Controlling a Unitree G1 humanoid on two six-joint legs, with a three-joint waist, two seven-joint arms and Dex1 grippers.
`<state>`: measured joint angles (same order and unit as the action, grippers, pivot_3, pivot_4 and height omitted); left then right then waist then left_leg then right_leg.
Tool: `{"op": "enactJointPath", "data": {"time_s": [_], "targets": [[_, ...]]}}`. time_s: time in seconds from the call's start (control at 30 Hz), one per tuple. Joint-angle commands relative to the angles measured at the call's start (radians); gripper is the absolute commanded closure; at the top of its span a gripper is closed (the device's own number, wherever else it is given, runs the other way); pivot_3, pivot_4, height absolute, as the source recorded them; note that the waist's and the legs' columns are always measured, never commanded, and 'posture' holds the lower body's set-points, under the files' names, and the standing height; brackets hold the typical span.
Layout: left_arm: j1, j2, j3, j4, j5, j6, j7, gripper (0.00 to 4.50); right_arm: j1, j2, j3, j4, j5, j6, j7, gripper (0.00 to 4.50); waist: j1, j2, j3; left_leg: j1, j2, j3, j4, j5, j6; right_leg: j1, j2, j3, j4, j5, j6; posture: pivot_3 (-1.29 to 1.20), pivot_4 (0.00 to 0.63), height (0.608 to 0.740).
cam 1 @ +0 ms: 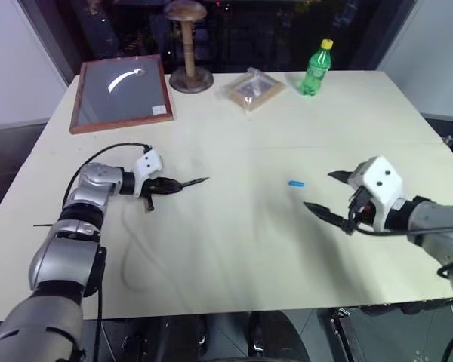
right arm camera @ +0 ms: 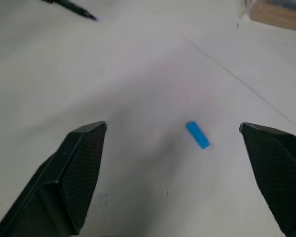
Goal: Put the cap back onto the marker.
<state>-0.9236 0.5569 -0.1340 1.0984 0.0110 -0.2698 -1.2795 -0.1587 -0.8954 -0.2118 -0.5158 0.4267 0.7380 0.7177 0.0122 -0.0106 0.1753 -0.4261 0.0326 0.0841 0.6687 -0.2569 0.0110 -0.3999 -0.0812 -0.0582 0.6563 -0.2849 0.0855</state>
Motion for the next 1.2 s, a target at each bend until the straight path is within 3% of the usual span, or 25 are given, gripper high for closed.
{"op": "enactJointPath", "data": {"time_s": [0.03, 0.33, 0.53, 0.9, 1.2], "targets": [[0.030, 0.027, 0.030, -0.162, -0.034, 0.007, -0.017, 4.45, -0.078, -0.016, 0.056, 0.124, -0.038, -0.097, 0.068, 0.00, -0.002, 0.000, 0.000, 0.000, 0.000, 0.000, 0.000, 0.000, 0.000, 0.000, 0.000, 0.000, 0.000, 0.000, 0.000, 0.00, 0.150, 0.740], [0.284, 0.118, 0.081, -0.770, -0.121, 0.207, 0.041, 4.45, -0.331, 0.040, 0.261, 0.596, -0.162, -0.332, 0.262, 0.00, -0.020, 0.000, 0.000, -0.001, 0.000, 0.002, -0.001, 0.000, 0.000, -0.002, 0.000, 0.001, 0.000, 0.000, 0.000, 0.00, 0.150, 0.740], [0.430, 0.181, 0.135, -1.074, -0.184, 0.370, 0.100, 4.45, -0.489, 0.114, 0.341, 0.940, -0.252, -0.507, 0.363, 0.00, -0.026, 0.001, 0.001, 0.000, 0.000, 0.002, -0.001, 0.000, 0.000, -0.002, -0.001, 0.001, 0.001, 0.000, 0.000, 0.00, 0.150, 0.740], [0.561, 0.229, 0.180, -1.282, -0.227, 0.498, 0.195, 4.45, -0.709, 0.229, 0.385, 1.367, -0.363, -0.682, 0.471, 0.00, -0.024, 0.001, 0.001, 0.000, 0.000, 0.002, -0.001, 0.000, -0.001, -0.002, -0.001, 0.002, 0.002, 0.000, 0.000, 0.00, 0.150, 0.740], [0.575, 0.250, 0.187, -1.324, -0.244, 0.524, 0.226, 4.45, -0.774, 0.266, 0.382, 1.524, -0.424, -0.748, 0.493, 0.00, -0.027, 0.002, 0.001, 0.000, 0.000, 0.003, -0.001, 0.001, -0.001, -0.003, -0.001, 0.002, 0.003, 0.000, 0.000, 0.00, 0.150, 0.740]]}}
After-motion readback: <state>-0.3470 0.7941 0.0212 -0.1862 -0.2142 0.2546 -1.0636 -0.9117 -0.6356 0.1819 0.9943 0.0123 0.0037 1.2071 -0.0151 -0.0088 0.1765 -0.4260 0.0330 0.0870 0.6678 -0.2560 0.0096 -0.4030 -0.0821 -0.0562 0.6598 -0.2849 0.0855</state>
